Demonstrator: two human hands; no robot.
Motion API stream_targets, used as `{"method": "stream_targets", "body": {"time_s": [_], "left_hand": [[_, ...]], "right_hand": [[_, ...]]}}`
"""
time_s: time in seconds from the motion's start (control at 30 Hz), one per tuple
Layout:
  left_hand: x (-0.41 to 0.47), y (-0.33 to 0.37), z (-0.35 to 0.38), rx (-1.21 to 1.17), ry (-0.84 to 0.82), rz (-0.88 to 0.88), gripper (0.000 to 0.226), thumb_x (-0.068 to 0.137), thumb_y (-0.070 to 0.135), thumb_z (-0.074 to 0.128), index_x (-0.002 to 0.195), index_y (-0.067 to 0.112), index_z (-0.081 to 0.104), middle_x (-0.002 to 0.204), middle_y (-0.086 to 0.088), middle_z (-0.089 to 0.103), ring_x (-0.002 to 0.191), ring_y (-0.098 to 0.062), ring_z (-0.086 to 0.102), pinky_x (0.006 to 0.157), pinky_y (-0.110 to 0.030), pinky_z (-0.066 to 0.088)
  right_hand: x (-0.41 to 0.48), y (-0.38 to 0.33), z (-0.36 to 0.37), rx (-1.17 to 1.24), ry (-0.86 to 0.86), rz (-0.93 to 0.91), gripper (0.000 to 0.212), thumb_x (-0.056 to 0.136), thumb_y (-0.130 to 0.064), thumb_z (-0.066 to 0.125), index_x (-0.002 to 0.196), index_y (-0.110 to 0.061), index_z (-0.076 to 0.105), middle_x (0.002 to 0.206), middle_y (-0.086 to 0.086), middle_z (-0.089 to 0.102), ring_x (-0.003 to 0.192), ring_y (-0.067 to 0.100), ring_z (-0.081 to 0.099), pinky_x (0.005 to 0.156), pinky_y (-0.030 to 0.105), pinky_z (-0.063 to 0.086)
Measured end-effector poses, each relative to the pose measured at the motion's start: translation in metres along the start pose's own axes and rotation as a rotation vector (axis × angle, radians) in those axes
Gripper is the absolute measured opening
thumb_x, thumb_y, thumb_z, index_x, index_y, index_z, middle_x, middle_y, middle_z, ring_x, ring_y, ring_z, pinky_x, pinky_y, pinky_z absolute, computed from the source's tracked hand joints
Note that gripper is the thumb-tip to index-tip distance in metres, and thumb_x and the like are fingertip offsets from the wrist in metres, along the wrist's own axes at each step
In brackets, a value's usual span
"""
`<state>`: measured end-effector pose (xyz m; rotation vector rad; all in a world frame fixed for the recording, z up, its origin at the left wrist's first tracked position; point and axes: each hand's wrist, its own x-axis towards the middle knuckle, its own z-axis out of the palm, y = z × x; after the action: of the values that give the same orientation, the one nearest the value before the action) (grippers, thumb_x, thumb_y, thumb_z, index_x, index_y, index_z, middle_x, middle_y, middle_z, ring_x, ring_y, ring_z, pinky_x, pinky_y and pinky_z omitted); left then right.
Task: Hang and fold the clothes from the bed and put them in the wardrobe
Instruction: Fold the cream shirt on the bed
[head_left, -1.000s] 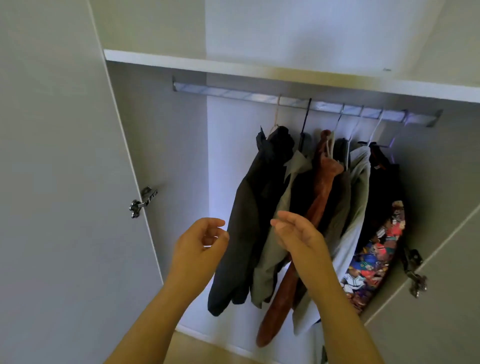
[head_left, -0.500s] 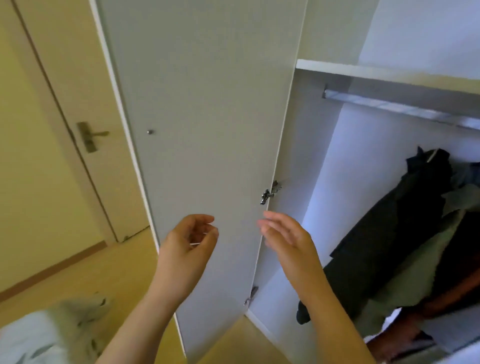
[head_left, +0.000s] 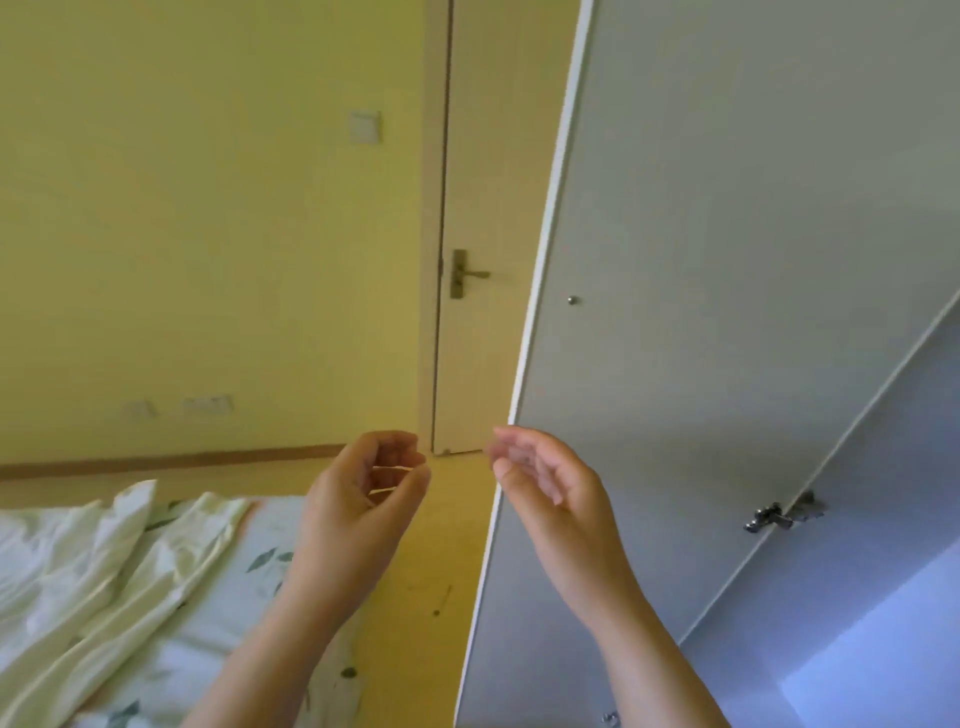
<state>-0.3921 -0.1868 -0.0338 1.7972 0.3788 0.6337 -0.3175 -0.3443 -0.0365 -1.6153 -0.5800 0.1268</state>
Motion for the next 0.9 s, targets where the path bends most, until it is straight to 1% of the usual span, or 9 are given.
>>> {"method": "stream_targets", "body": {"time_s": [0.07, 0.17, 0.23, 0.4, 0.5, 0.6, 0.77, 0.8, 0.9], "left_hand": [[0.002, 0.001, -0.013, 0.015, 0.086, 0.008, 0.020, 0.087, 0.017, 0.067, 0.103, 0.028, 0.065, 0.088, 0.010, 0.072, 0.077, -0.001, 0.066, 0.063, -0.011, 0.051], [0.003, -0.004, -0.042, 0.034, 0.206, -0.004, 0.021, 0.086, 0.020, 0.067, 0.103, 0.032, 0.064, 0.089, 0.017, 0.071, 0.079, -0.001, 0.067, 0.062, -0.013, 0.051], [0.005, -0.008, -0.062, 0.027, 0.283, -0.014, 0.021, 0.085, 0.020, 0.067, 0.103, 0.031, 0.064, 0.089, 0.017, 0.070, 0.080, -0.002, 0.067, 0.062, -0.012, 0.050], [0.027, -0.020, -0.112, 0.035, 0.447, -0.013, 0.021, 0.085, 0.020, 0.067, 0.102, 0.031, 0.065, 0.089, 0.016, 0.071, 0.079, -0.002, 0.067, 0.060, -0.010, 0.049], [0.046, -0.031, -0.144, 0.033, 0.504, -0.021, 0.021, 0.085, 0.019, 0.068, 0.101, 0.032, 0.065, 0.089, 0.015, 0.070, 0.078, -0.003, 0.067, 0.058, -0.012, 0.049], [0.071, -0.038, -0.183, 0.016, 0.573, 0.004, 0.021, 0.085, 0.018, 0.068, 0.101, 0.031, 0.065, 0.089, 0.014, 0.071, 0.075, -0.001, 0.066, 0.058, -0.012, 0.049], [0.116, -0.041, -0.244, 0.065, 0.636, 0.033, 0.021, 0.086, 0.018, 0.068, 0.103, 0.030, 0.065, 0.090, 0.010, 0.071, 0.077, 0.000, 0.066, 0.062, -0.017, 0.051], [0.123, -0.042, -0.254, 0.073, 0.646, 0.036, 0.021, 0.086, 0.018, 0.068, 0.104, 0.029, 0.064, 0.090, 0.010, 0.071, 0.077, 0.001, 0.066, 0.063, -0.018, 0.052], [0.135, -0.051, -0.277, 0.097, 0.664, 0.026, 0.022, 0.086, 0.017, 0.069, 0.105, 0.028, 0.064, 0.091, 0.009, 0.071, 0.078, 0.000, 0.067, 0.068, -0.022, 0.056]], "right_hand": [[0.019, -0.006, 0.012, 0.011, -0.080, -0.045, 0.031, 0.088, -0.036, 0.060, 0.118, -0.028, 0.064, 0.112, -0.012, 0.070, 0.110, 0.000, 0.062, 0.091, 0.011, 0.046], [0.039, -0.011, 0.042, 0.040, -0.197, -0.080, 0.025, 0.095, -0.026, 0.061, 0.121, -0.025, 0.063, 0.113, -0.011, 0.069, 0.110, 0.000, 0.061, 0.094, 0.014, 0.046], [0.050, -0.014, 0.064, 0.062, -0.252, -0.098, 0.025, 0.096, -0.023, 0.061, 0.120, -0.026, 0.062, 0.114, -0.012, 0.068, 0.111, -0.001, 0.060, 0.095, 0.016, 0.047], [0.088, -0.020, 0.120, 0.112, -0.345, -0.143, 0.024, 0.096, -0.024, 0.060, 0.119, -0.029, 0.063, 0.114, -0.014, 0.068, 0.110, -0.003, 0.060, 0.089, 0.009, 0.046], [0.112, -0.023, 0.164, 0.119, -0.381, -0.161, 0.023, 0.095, -0.026, 0.062, 0.117, -0.031, 0.063, 0.110, -0.016, 0.068, 0.107, -0.002, 0.061, 0.083, 0.008, 0.045], [0.140, -0.035, 0.212, 0.128, -0.387, -0.203, 0.025, 0.091, -0.035, 0.063, 0.116, -0.031, 0.063, 0.105, -0.024, 0.066, 0.102, -0.004, 0.062, 0.079, 0.007, 0.044], [0.186, -0.052, 0.278, 0.146, -0.418, -0.271, 0.029, 0.086, -0.039, 0.060, 0.114, -0.029, 0.063, 0.099, -0.023, 0.066, 0.100, -0.003, 0.062, 0.082, 0.009, 0.045], [0.194, -0.054, 0.289, 0.148, -0.425, -0.277, 0.028, 0.087, -0.039, 0.060, 0.114, -0.029, 0.063, 0.099, -0.023, 0.066, 0.101, -0.002, 0.062, 0.083, 0.011, 0.046], [0.210, -0.054, 0.320, 0.178, -0.466, -0.275, 0.019, 0.094, -0.028, 0.063, 0.113, -0.028, 0.064, 0.099, -0.017, 0.067, 0.100, 0.001, 0.063, 0.086, 0.017, 0.047]]}}
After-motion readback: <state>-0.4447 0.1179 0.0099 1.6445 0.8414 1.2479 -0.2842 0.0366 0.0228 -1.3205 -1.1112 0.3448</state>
